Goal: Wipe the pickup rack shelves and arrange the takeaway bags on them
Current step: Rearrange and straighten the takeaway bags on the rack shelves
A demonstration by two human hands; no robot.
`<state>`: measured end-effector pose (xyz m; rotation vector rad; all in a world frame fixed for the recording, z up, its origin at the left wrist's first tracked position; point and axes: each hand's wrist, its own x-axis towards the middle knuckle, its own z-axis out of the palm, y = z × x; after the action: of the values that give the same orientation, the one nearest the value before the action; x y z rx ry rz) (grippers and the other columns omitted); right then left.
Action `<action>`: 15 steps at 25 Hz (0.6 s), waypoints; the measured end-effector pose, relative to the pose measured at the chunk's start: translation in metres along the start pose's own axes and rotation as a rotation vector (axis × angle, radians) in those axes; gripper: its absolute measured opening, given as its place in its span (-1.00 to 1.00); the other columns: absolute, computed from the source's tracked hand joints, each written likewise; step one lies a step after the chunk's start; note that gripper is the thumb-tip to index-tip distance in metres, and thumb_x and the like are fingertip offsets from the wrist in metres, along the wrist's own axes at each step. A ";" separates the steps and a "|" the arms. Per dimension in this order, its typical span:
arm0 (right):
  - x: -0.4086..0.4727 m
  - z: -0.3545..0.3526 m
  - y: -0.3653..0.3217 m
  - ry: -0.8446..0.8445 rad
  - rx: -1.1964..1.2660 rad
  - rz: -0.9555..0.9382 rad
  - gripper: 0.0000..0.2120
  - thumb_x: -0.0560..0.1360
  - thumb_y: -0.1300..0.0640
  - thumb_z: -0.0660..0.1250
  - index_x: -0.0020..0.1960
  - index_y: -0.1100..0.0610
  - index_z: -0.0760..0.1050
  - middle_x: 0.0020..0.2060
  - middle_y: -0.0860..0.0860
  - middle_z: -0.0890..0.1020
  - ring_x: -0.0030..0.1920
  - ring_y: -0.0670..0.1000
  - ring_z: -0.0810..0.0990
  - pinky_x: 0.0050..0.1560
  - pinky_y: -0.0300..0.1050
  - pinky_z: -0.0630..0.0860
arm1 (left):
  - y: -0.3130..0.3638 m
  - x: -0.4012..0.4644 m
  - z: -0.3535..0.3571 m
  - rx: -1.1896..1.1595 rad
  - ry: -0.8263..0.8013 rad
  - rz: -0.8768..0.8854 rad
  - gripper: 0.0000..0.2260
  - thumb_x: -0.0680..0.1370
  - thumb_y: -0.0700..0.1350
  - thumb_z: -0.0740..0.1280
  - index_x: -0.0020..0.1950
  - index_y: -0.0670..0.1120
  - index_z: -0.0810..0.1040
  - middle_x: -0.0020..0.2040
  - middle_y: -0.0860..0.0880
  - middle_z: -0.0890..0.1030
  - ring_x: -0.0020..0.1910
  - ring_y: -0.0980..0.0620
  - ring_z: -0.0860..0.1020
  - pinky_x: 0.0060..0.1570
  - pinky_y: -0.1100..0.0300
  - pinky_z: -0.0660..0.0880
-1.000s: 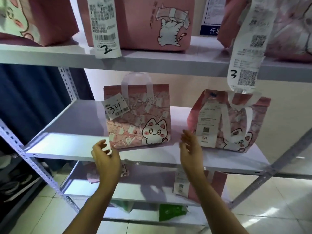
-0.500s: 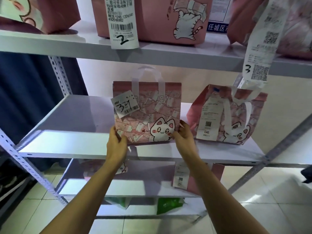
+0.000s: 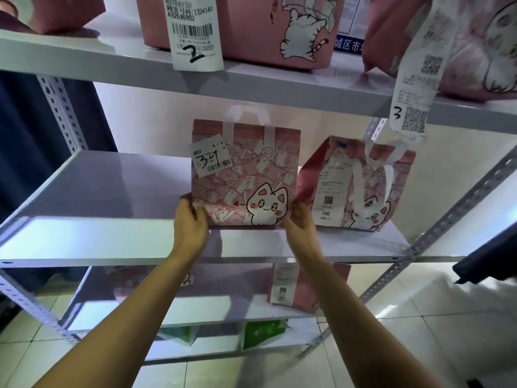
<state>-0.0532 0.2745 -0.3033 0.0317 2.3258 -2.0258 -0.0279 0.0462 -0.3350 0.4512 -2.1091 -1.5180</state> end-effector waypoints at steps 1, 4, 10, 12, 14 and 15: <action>-0.001 0.001 -0.001 -0.004 -0.007 0.001 -0.49 0.59 0.12 0.34 0.51 0.03 0.30 0.37 -0.03 0.55 0.37 0.03 0.52 0.45 0.22 0.39 | 0.001 0.002 -0.001 -0.002 0.002 -0.005 -0.79 0.67 -0.08 0.11 0.29 -0.07 0.36 0.20 -0.12 0.55 0.12 -0.13 0.54 0.08 -0.04 0.51; -0.002 -0.001 -0.005 -0.008 -0.037 0.005 -0.51 0.57 0.10 0.37 0.46 -0.03 0.36 0.31 -0.08 0.60 0.31 0.01 0.57 0.37 0.28 0.45 | 0.001 0.004 -0.004 0.008 -0.001 -0.008 -0.77 0.66 -0.07 0.14 0.31 -0.06 0.35 0.19 -0.10 0.56 0.10 -0.13 0.55 0.07 -0.06 0.53; -0.005 0.002 -0.008 -0.010 -0.091 0.010 -0.51 0.57 0.11 0.35 0.46 -0.05 0.35 0.30 -0.11 0.59 0.30 0.00 0.56 0.37 0.26 0.46 | 0.000 0.003 -0.008 0.037 -0.069 -0.008 -0.74 0.64 -0.07 0.15 0.33 -0.01 0.33 -0.06 0.12 0.53 -0.10 0.15 0.53 -0.24 0.26 0.42; -0.006 0.003 -0.010 -0.015 -0.115 0.017 -0.48 0.55 0.11 0.35 0.47 -0.05 0.34 0.30 -0.12 0.58 0.31 0.00 0.55 0.37 0.27 0.45 | 0.000 0.004 -0.010 0.042 -0.098 -0.016 -0.71 0.63 -0.08 0.14 0.35 -0.01 0.32 -0.03 0.10 0.52 -0.09 0.16 0.52 -0.22 0.26 0.42; -0.009 0.002 -0.009 -0.021 -0.162 0.018 -0.39 0.51 0.04 0.35 0.52 -0.06 0.27 0.36 -0.12 0.55 0.37 0.00 0.51 0.38 0.28 0.43 | 0.000 0.005 -0.011 0.028 -0.124 -0.022 -0.69 0.63 -0.09 0.14 0.38 -0.03 0.31 0.04 0.04 0.53 -0.04 0.06 0.53 -0.14 0.21 0.44; -0.011 0.000 -0.008 -0.024 -0.182 0.014 -0.33 0.48 0.00 0.36 0.55 -0.07 0.23 0.39 -0.12 0.52 0.39 0.00 0.49 0.38 0.29 0.43 | 0.000 0.003 -0.012 0.017 -0.125 -0.018 -0.69 0.64 -0.09 0.15 0.39 -0.04 0.31 0.08 0.00 0.54 -0.01 0.02 0.54 -0.10 0.19 0.44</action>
<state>-0.0426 0.2737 -0.2952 0.0155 2.4765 -1.7894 -0.0235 0.0351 -0.3309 0.3920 -2.2202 -1.5762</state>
